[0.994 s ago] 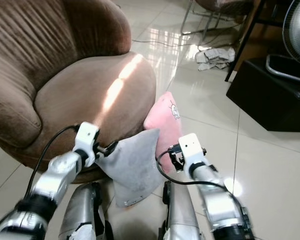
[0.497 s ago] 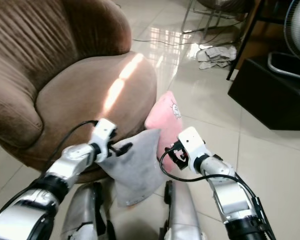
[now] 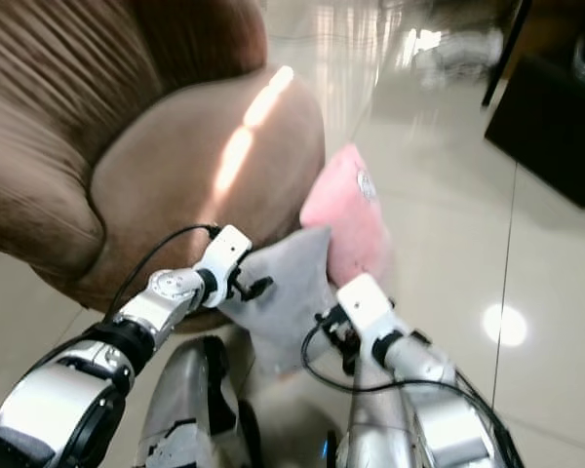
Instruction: Move the pillow to the sofa from floor
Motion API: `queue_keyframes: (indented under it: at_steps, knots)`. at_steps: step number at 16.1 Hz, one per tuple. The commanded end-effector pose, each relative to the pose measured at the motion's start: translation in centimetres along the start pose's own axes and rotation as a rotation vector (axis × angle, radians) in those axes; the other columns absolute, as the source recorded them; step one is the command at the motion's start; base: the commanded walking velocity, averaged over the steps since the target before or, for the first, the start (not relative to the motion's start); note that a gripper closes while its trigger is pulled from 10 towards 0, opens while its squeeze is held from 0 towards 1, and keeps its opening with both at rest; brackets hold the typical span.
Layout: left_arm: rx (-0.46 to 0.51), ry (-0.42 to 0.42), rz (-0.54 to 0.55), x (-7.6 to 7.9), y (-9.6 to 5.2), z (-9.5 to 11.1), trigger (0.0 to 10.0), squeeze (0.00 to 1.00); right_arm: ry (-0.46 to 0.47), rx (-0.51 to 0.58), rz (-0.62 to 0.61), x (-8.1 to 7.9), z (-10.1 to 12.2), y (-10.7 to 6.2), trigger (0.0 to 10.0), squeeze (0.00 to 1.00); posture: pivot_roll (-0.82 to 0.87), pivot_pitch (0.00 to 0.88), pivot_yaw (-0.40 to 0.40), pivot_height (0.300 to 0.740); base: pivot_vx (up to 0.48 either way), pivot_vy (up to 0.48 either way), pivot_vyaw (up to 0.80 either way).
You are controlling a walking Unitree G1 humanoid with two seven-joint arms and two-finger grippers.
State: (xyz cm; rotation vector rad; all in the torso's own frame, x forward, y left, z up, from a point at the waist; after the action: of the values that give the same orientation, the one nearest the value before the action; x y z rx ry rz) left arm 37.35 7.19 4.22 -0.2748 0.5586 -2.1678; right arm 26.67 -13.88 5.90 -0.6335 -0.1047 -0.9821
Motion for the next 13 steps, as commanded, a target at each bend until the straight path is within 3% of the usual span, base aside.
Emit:
queue_keyframes:
  at_steps: [1,4,5,8,11,13]
  knots:
    - [-0.009,0.009,0.028,-0.5,-0.1,-0.2,10.0,1.0,-0.001,0.02,-0.004,-0.3,0.9,-0.2,10.0,0.0,-0.11,0.302,0.199,0.543,0.0,0.0,0.0]
    - [0.024,-0.017,0.066,-0.6,0.1,0.3,10.0,1.0,0.024,0.015,-0.024,-1.0,1.0,-1.3,10.0,0.0,-0.1,0.352,0.199,0.543,0.0,0.0,0.0]
    - [0.012,-0.006,0.075,-0.3,0.3,0.0,10.0,0.0,0.035,0.009,-0.057,-1.1,1.0,-1.8,10.0,0.0,-0.11,0.366,0.197,0.543,0.0,0.0,0.0]
    - [-0.006,0.009,0.084,0.1,0.4,-0.5,10.0,0.0,0.04,-0.002,-0.083,-1.1,1.0,-2.3,10.0,0.0,-0.12,0.368,0.201,0.543,0.0,0.0,0.0]
    - [-0.039,0.096,0.159,-0.4,0.2,-1.6,10.0,0.0,0.0,-0.003,-0.169,0.6,1.3,-3.2,10.0,0.0,-0.14,0.384,0.209,0.543,0.0,0.0,0.0]
    - [-0.057,0.085,0.137,-0.1,0.3,-2.0,10.0,0.0,-0.004,-0.004,-0.163,0.6,1.3,-3.2,10.0,0.0,-0.13,0.382,0.209,0.543,0.0,0.0,0.0]
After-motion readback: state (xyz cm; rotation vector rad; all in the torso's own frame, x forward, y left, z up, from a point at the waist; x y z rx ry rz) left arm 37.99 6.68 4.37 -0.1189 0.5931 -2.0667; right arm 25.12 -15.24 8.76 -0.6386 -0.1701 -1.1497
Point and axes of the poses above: a point about 5 cm out from each wrist's last joint towards the gripper, its own y axis pointing out of the wrist towards the gripper, its own z axis along the axis of the wrist's last joint, x = y × z, the point moved 4 cm from there along y, pointing out of the wrist towards the gripper, and after that the axes turned 9 degrees about -y, right-handed, at the moved point
